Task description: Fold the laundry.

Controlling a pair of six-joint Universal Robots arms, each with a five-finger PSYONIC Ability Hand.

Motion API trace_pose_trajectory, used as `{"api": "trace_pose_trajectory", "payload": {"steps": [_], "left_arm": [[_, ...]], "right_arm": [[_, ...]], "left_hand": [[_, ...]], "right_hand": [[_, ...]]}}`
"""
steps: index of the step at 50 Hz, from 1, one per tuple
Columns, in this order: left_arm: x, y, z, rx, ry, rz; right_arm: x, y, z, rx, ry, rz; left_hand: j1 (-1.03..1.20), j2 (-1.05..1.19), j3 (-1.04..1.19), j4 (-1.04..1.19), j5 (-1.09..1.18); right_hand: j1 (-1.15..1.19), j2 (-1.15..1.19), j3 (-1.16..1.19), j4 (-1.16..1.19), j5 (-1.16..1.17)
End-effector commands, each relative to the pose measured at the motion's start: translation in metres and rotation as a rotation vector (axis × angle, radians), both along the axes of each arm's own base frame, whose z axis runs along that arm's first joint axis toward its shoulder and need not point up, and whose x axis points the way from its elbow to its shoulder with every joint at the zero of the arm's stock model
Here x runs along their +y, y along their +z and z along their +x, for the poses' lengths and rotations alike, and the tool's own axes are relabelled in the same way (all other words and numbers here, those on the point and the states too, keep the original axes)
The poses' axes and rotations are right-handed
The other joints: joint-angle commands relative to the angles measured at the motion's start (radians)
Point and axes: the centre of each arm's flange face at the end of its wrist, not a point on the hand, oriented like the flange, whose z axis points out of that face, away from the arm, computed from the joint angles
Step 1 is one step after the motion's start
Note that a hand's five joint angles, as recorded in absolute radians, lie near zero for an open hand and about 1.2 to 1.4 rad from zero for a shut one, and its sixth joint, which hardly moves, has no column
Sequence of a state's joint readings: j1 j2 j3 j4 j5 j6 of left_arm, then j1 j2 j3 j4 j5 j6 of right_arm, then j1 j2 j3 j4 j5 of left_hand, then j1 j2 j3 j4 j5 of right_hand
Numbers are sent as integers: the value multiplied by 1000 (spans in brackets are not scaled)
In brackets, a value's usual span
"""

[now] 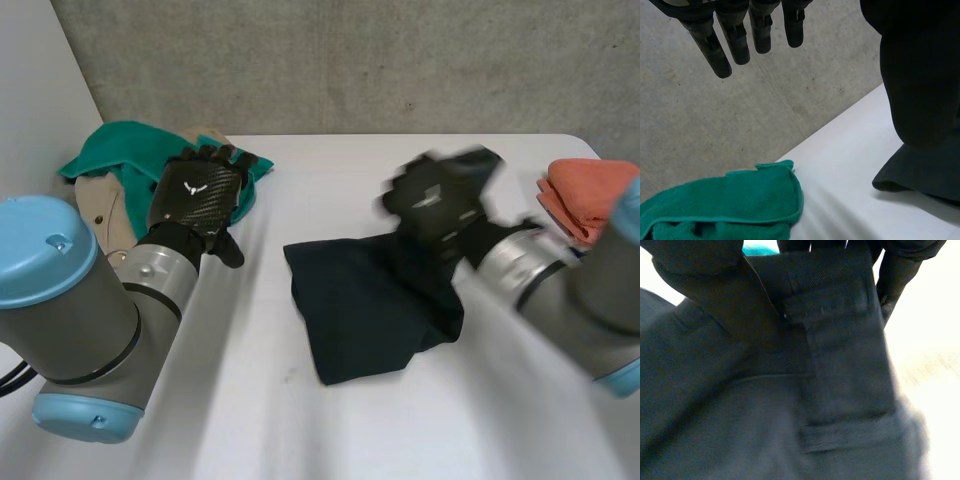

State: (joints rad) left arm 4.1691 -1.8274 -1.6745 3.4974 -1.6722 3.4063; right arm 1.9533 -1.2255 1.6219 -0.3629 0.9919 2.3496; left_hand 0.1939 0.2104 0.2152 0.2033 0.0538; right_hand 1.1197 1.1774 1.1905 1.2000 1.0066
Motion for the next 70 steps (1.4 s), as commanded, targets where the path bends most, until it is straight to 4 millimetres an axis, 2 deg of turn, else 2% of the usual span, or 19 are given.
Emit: {"api": "trace_pose_trajectory", "payload": {"steps": [1,2,3,5,8,13,16,20,25,27,35,37,39,44,48,53,58,62,70], "left_arm": [[2,-5,2,-7,2,14],[2,-4,2,-6,2,12],[1,-4,1,-5,2,10],[-1,1,1,3,3,-3],[-6,11,-3,21,2,-35],[-16,37,-11,66,5,-109],[-18,53,-20,96,-10,-155],[-10,57,-46,109,-76,-165],[4,50,-71,109,-104,-140],[6,42,-75,96,-75,-116],[23,-18,-91,-9,-14,91],[24,-30,-90,-28,-10,140],[26,-46,-87,-53,-2,209],[24,-79,-76,-115,37,351],[19,-94,-67,-157,68,422],[18,-99,-61,-180,72,462],[16,-87,-64,-153,56,441],[12,-45,-68,-68,10,369],[6,12,-74,47,-120,271]], "right_arm": [[74,-60,52,195,295,53],[75,-62,53,212,294,60],[75,-63,53,227,288,66],[73,-58,50,252,251,100],[74,-52,50,240,236,137],[55,4,33,-22,135,301],[46,23,24,-155,95,413],[24,45,9,-350,12,573],[-6,56,-11,-400,-120,609],[-13,52,-12,-390,-155,637],[-42,-6,-2,-221,-251,815],[-44,-11,-1,-202,-253,817],[-50,-33,0,-135,-259,816],[-53,-61,-1,-48,-284,799],[-55,-70,-3,11,-297,754],[-57,-70,-5,53,-298,696],[-57,-61,-5,43,-291,651],[-53,-44,-4,7,-277,587],[-33,-24,-11,-68,-262,451]], "left_hand": [[-19,-36,-41,-29,-54],[-19,-36,-41,-29,-54],[-19,-36,-41,-29,-54],[-19,-36,-41,-29,-54],[-19,-36,-41,-29,-54],[-19,-36,-41,-29,-54],[-19,-36,-41,-29,-54],[-19,-36,-41,-29,-54],[14,-3,-8,4,-21],[28,12,7,19,-6],[-13,-29,-34,-22,-47],[-19,-35,-40,-28,-53],[-19,-35,-40,-28,-53],[-19,-35,-40,-28,-53],[-19,-36,-41,-29,-54],[-19,-35,-40,-28,-53],[-19,-36,-41,-29,-54],[-19,-36,-41,-29,-54],[-16,-32,-37,-25,-50]], "right_hand": [[277,219,206,196,215],[173,115,102,93,112],[-81,-139,-152,-161,-142],[-898,-956,-969,-978,-959],[-945,-1003,-1016,-1025,-1007],[-945,-1003,-1016,-1025,-1007],[-945,-1003,-1016,-1025,-1007],[-945,-1003,-1016,-1025,-1007],[-945,-1003,-1016,-1025,-1007],[-945,-1003,-1016,-1025,-1007],[-945,-1003,-1016,-1025,-1007],[-945,-1003,-1016,-1025,-1007],[-945,-1003,-1016,-1025,-1007],[-945,-1003,-1016,-1025,-1007],[-945,-1003,-1016,-1025,-1007],[-945,-1003,-1016,-1025,-1007],[-945,-1003,-1016,-1025,-1007],[-945,-1003,-1016,-1025,-1007],[-945,-1003,-1016,-1025,-1007]]}}
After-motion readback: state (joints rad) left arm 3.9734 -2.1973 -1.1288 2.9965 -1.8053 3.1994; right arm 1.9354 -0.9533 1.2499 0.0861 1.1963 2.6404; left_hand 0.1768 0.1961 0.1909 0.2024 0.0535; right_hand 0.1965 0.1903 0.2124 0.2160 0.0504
